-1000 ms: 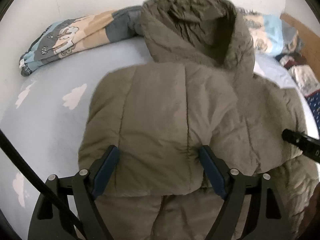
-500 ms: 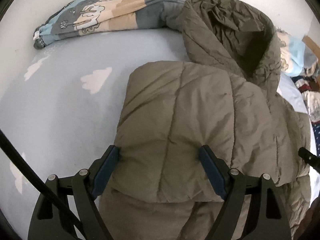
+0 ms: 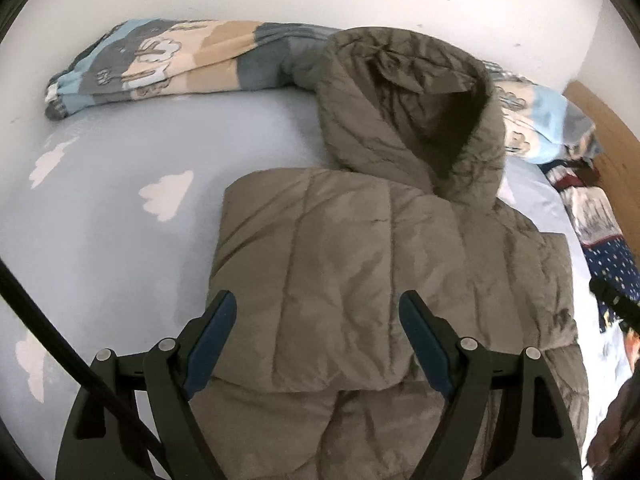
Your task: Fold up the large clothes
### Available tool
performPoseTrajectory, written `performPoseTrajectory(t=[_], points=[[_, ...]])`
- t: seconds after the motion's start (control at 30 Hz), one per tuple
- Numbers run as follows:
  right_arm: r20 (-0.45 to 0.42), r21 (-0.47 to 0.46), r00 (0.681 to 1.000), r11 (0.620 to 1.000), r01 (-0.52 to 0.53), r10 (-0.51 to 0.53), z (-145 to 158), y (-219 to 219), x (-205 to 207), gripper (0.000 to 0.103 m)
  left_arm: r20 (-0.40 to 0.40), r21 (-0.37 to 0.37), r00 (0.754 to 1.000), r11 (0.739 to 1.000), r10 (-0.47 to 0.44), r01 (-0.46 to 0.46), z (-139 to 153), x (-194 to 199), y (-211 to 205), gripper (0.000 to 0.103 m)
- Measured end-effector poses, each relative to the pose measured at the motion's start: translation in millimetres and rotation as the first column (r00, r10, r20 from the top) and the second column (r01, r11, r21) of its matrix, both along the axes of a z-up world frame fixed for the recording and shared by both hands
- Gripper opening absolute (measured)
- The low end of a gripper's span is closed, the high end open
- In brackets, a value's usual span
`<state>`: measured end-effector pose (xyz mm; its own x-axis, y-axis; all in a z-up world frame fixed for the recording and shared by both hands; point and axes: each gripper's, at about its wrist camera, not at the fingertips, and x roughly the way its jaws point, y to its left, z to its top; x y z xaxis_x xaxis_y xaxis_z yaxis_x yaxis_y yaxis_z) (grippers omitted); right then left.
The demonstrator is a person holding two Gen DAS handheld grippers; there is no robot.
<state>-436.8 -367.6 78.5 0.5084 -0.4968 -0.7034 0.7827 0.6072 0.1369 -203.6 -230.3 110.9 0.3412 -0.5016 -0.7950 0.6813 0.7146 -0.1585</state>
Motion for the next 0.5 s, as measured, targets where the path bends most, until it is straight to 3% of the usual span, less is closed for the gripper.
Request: performPoseTrajectory(t=[0.1, 0.2, 0.37, 0.5], points=[[0.022, 0.014, 0.998, 0.998, -0.056, 0.055, 17, -1, 4, 0.066, 0.011, -0.017, 1.0, 1.0, -0.002, 0.002, 8, 0, 2, 0.082], [-0.029, -0.03, 0.996, 0.996, -0.082, 0.082, 45, -12, 27, 0.066, -0.031, -0.05, 0.999, 0.999, 0.011, -0.013, 9, 4, 8, 0.082], [-0.021, -0.002, 0.989, 0.989, -0.147, 0.147, 99, -63, 95, 0.074, -0.047, -0.049, 0.999, 0.998, 0.025, -0.028, 7, 14, 10, 0.082], [-0.065, 0.012, 0.987, 0.989, -0.144, 0.145, 108, -105, 153, 0.074, -0.077, -0.061, 0.997, 0.998, 0.024, -0.029, 6, 32, 5, 0.082]])
